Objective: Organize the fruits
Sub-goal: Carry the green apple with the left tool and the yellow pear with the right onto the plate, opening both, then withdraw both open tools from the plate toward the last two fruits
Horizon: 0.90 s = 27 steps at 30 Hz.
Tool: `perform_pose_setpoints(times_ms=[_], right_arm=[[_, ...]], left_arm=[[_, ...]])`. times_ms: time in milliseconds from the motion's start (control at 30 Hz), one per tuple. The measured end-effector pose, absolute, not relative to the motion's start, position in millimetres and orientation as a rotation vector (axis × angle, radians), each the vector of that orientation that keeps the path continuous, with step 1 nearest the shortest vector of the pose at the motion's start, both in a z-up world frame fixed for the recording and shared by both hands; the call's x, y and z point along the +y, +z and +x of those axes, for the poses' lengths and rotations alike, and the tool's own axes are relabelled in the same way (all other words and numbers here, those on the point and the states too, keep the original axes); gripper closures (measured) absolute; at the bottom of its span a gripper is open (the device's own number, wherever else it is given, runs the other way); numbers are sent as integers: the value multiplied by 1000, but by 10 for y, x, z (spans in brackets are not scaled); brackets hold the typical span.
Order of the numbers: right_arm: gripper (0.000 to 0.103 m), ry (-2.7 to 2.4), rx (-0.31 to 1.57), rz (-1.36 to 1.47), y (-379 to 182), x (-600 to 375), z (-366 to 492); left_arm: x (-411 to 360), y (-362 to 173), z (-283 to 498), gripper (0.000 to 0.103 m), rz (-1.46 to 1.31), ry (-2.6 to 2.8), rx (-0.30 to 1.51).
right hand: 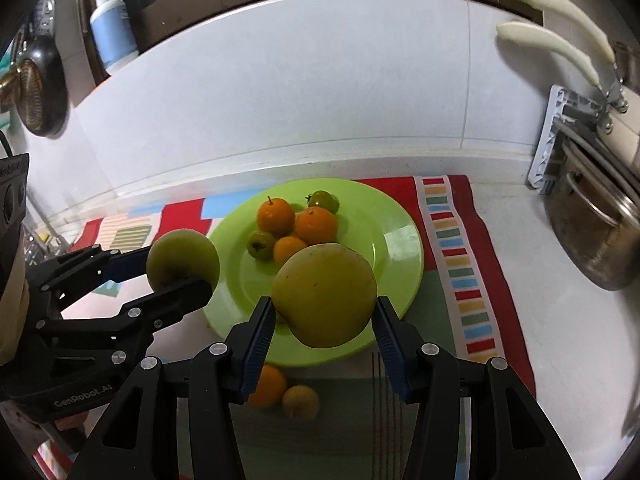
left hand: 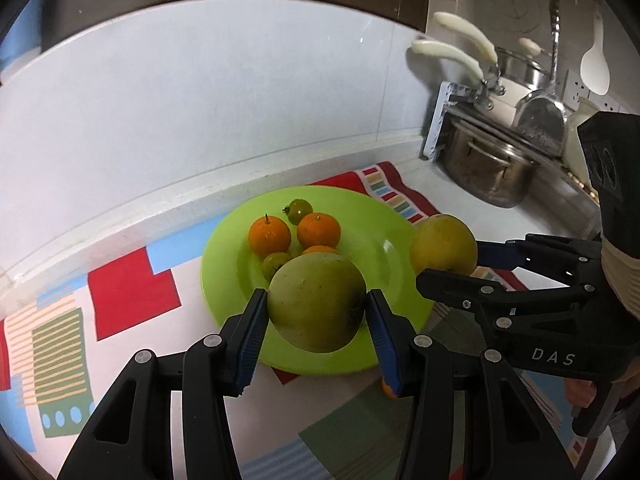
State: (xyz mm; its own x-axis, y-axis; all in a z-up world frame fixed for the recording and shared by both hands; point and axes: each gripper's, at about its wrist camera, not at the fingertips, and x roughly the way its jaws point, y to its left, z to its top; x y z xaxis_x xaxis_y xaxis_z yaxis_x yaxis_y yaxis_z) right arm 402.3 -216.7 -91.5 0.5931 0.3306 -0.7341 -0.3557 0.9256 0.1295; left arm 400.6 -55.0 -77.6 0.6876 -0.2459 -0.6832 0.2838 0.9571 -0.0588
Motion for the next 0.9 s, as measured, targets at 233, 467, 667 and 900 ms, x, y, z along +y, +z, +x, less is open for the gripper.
perform_pose_setpoints(times_ms=[233, 467, 667, 900], right_arm=[[52, 391, 879, -21, -1110, -2173, 4248], [50, 373, 900, -16, -1220, -2158, 4422], [40, 321, 835, -11, -1050, -2208, 4383], [40, 295, 788, -3, -886, -2274, 4080]], left_arm=[[-547, -943, 4192, 54, 61, -304, 784], [-551, -1013, 4286, 48, 87, -307, 804], [-528, -859, 4166, 37, 101, -283, 739], [-569, -700, 3890, 37, 145, -276, 687]])
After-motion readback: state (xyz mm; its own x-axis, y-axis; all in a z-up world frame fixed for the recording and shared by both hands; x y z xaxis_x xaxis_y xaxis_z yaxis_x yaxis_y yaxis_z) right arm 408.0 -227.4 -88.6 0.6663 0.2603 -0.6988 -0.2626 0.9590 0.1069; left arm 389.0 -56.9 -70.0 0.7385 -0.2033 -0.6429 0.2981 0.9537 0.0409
